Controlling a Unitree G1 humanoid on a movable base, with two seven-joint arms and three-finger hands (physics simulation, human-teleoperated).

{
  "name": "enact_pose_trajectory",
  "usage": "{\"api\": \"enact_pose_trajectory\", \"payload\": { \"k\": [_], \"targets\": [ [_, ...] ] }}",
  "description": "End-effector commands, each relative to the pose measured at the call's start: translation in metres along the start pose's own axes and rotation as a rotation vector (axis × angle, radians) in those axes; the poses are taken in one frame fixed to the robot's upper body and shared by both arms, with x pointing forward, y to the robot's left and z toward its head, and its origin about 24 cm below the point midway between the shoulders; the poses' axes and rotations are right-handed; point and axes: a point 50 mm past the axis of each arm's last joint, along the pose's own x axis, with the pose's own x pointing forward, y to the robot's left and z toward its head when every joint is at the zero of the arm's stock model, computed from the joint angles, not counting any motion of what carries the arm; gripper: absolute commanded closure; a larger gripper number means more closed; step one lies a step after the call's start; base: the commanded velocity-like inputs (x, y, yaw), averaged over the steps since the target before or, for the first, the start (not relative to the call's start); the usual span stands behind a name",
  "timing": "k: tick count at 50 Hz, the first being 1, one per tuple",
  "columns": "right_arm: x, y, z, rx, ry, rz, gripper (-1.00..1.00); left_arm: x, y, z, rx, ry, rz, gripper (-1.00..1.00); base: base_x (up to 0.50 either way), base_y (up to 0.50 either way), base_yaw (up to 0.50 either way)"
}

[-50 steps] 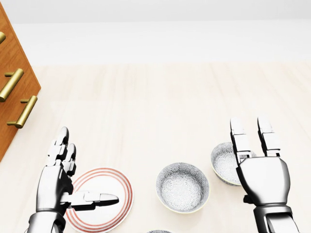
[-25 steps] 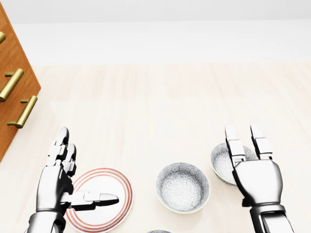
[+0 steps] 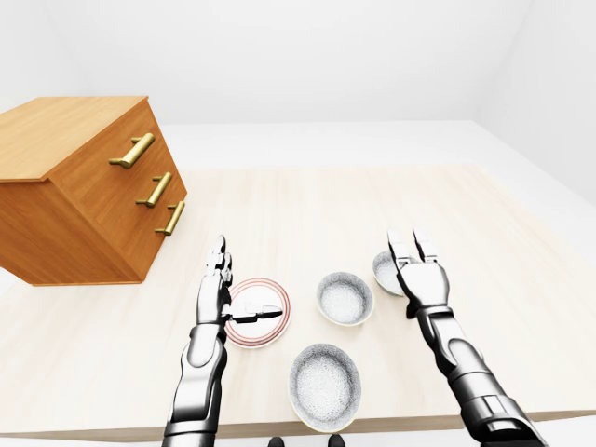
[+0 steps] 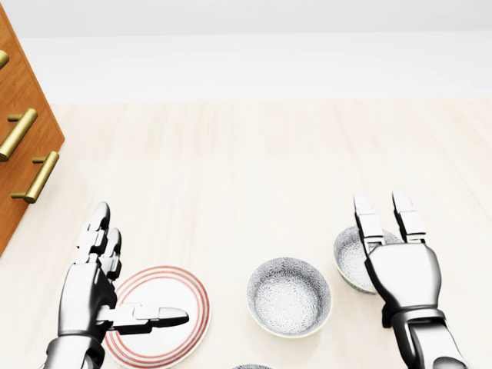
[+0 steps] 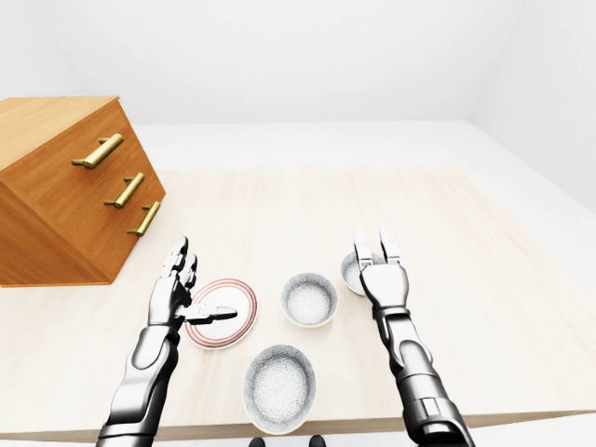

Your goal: Stack the bowl at the front on the bowl in the middle.

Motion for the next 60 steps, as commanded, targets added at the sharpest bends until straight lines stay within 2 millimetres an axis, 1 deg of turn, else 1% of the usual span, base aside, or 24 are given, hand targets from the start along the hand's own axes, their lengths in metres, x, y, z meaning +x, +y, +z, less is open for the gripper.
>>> {"api": "enact_pose_trajectory", "payload": {
  "k": [1,2,3,4,10,14,20,27,29,30,33,40,44,50,55,57,60],
  "targets": [
    [-0.006,0.014,0.000,-0.009,-0.004,0.070,-1.00,0.000,0.000,-0.001,0.000,0.000,-0.001,-1.00,0.00,0.00,0.00],
    [-0.006,0.014,0.001,-0.010,-0.005,0.072,-1.00,0.000,0.000,0.000,0.000,0.000,0.000,-1.00,0.00,0.00,0.00],
    [-0.006,0.014,0.001,-0.012,-0.008,0.072,-0.62,0.000,0.000,0.000,0.000,0.000,0.000,-1.00,0.00,0.00,0.00],
    [-0.006,0.014,0.001,-0.011,-0.009,0.069,1.00,0.000,0.000,0.000,0.000,0.000,0.000,-1.00,0.00,0.00,0.00],
    [-0.006,0.012,0.000,-0.003,-0.001,0.059,1.00,0.000,0.000,0.000,0.000,-0.001,-0.002,-1.00,0.00,0.00,0.00],
    [-0.003,0.012,-0.004,-0.004,0.013,0.065,1.00,0.000,-0.001,0.000,0.001,-0.001,-0.005,-1.00,0.00,0.00,0.00],
    [-0.001,0.006,-0.005,-0.004,0.012,0.032,1.00,0.001,-0.001,-0.001,0.005,-0.001,-0.005,-1.00,0.00,0.00,0.00],
    [0.002,-0.027,-0.008,0.005,0.021,-0.129,1.00,0.000,-0.001,-0.001,0.006,-0.002,-0.005,-1.00,0.00,0.00,0.00],
    [0.002,-0.031,-0.009,0.006,0.025,-0.148,1.00,0.000,-0.001,-0.001,0.006,-0.002,-0.005,-1.00,0.00,0.00,0.00],
    [0.003,-0.038,-0.010,0.015,0.032,-0.184,1.00,0.000,-0.001,0.000,0.006,-0.002,-0.005,-1.00,0.00,0.00,0.00],
    [0.002,-0.051,-0.009,0.025,0.033,-0.240,1.00,0.000,0.000,-0.001,0.005,-0.002,-0.003,-1.00,0.00,0.00,0.00],
    [0.002,-0.061,-0.010,0.015,0.034,-0.273,1.00,0.000,0.000,-0.002,0.003,0.000,0.000,-1.00,0.00,0.00,0.00],
    [0.001,-0.076,-0.011,0.020,0.036,-0.299,1.00,0.000,0.001,-0.002,0.002,0.002,0.003,-1.00,0.00,0.00,0.00],
    [-0.002,-0.088,-0.009,0.019,0.036,-0.315,1.00,0.001,0.001,-0.002,-0.001,0.006,0.005,-1.00,0.00,0.00,0.00],
    [-0.006,-0.107,-0.006,0.037,0.032,-0.339,1.00,0.001,0.001,-0.002,-0.002,0.004,0.004,-1.00,0.00,0.00,0.00],
    [-0.007,-0.108,-0.006,0.034,0.033,-0.343,1.00,0.001,0.001,-0.002,-0.002,0.004,0.004,-1.00,0.00,0.00,0.00],
    [-0.007,-0.114,-0.006,0.029,0.031,-0.350,1.00,0.001,0.001,-0.001,-0.003,0.005,0.004,-1.00,0.00,0.00,0.00]
  ]
}}
